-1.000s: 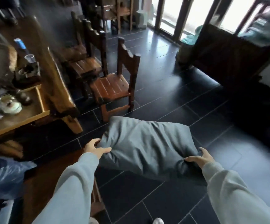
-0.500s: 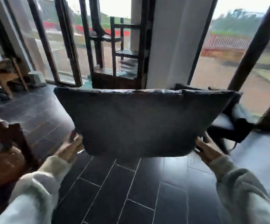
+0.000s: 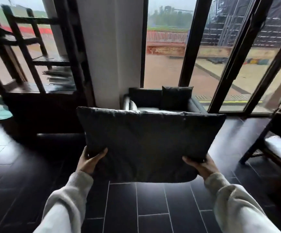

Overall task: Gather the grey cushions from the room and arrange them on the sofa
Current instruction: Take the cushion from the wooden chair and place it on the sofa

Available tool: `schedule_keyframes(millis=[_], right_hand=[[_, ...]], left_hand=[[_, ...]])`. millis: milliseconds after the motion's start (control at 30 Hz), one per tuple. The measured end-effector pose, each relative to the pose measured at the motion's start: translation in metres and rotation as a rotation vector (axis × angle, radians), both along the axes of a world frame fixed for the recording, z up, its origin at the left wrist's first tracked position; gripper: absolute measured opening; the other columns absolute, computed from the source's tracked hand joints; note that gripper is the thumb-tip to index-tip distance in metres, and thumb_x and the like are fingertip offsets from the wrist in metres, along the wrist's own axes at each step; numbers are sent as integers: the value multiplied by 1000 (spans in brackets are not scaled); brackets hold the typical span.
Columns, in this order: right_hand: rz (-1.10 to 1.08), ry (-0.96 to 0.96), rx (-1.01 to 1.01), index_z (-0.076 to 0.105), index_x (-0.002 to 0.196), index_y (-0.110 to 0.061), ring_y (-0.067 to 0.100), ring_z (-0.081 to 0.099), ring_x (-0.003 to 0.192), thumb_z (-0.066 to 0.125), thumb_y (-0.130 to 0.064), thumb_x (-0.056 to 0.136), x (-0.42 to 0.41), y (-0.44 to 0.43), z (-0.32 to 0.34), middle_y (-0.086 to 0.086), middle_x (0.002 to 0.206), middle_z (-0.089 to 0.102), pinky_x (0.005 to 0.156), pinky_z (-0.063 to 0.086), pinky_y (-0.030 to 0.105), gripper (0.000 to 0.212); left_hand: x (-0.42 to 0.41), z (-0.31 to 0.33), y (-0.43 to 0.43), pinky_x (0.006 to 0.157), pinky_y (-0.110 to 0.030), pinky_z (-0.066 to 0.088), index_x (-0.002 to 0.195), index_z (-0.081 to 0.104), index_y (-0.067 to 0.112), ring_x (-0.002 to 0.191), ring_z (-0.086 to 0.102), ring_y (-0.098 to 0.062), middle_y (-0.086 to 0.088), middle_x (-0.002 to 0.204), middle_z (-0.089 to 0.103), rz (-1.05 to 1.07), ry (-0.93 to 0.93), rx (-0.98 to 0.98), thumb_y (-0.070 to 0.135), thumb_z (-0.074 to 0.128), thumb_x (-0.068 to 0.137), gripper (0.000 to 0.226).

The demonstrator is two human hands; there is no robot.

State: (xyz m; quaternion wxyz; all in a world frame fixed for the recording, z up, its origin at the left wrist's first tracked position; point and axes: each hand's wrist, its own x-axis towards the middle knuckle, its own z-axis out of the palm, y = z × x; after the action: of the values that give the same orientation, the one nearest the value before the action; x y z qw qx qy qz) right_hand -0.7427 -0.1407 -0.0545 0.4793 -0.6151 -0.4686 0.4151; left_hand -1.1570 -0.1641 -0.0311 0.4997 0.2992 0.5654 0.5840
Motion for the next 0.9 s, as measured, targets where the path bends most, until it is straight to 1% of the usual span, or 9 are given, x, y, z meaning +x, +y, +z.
schedule_keyframes(millis=[67, 167, 267, 367, 433, 533, 700, 800, 900], right_hand=[[-55, 39, -37, 72, 112, -26, 24, 76, 107, 101, -65, 19, 5, 47, 9, -6, 106, 82, 99, 59, 46, 105], [-116, 91, -42, 73, 106, -34, 13, 78, 97, 101, -64, 17, 14, 106, 19, -16, 100, 81, 80, 62, 27, 98], [-178, 90, -94, 73, 115, -33, 14, 77, 102, 102, -62, 21, 25, 157, 21, -14, 107, 81, 93, 59, 35, 102], [-189, 89, -107, 72, 119, -27, 18, 76, 105, 102, -62, 22, 39, 216, 14, -10, 109, 81, 98, 58, 40, 108], [-196, 82, -105, 73, 114, -28, 9, 77, 97, 100, -66, 20, 50, 259, 4, -15, 104, 81, 89, 60, 31, 104], [-186, 52, -90, 72, 104, -34, -9, 73, 84, 98, -69, 23, 65, 331, -5, -28, 92, 78, 66, 55, 8, 92], [-201, 104, -70, 73, 110, -24, 10, 75, 97, 99, -49, 32, 93, 474, -16, -13, 97, 81, 89, 58, 31, 86], [-177, 116, -61, 73, 110, -24, 8, 74, 96, 100, -49, 35, 106, 562, -8, -11, 98, 81, 87, 57, 28, 83], [-161, 115, -47, 70, 121, -14, 23, 74, 106, 104, -32, 54, 115, 646, 14, 2, 108, 79, 94, 58, 37, 77]], left_hand=[[6, 11, 52, 91, -46, 57, 102, 71, 24, 98, 74, -29, -11, 107, 77, -26, -6, 0, 24, 92, 65, 43], [19, 18, 128, 81, -41, 59, 103, 69, 22, 90, 74, -26, -12, 106, 76, -43, -10, -34, 25, 91, 67, 42], [34, 19, 193, 83, -44, 60, 102, 69, 21, 90, 74, -25, -11, 104, 76, -59, 2, -75, 20, 88, 74, 34], [50, 16, 250, 59, -28, 59, 102, 67, 21, 72, 75, -9, 2, 88, 78, -65, -15, -75, 18, 86, 77, 32], [61, 12, 291, 50, -23, 54, 101, 66, 23, 61, 70, 4, 13, 76, 77, -55, 10, -75, 20, 84, 80, 29], [77, 3, 355, 57, -25, 50, 107, 66, 24, 64, 70, 1, 8, 88, 75, -49, 35, -83, 25, 83, 81, 32], [106, -1, 492, 45, -21, 52, 105, 67, 32, 65, 72, 1, 6, 99, 76, -56, 85, -108, 30, 87, 75, 36], [119, 13, 569, 65, -34, 56, 93, 66, 51, 85, 70, -7, 20, 103, 73, -53, 111, -145, 48, 91, 61, 41], [123, 38, 643, 79, -46, 54, 88, 62, 59, 94, 60, -3, 30, 107, 65, -77, 152, -152, 64, 88, 43, 52]])
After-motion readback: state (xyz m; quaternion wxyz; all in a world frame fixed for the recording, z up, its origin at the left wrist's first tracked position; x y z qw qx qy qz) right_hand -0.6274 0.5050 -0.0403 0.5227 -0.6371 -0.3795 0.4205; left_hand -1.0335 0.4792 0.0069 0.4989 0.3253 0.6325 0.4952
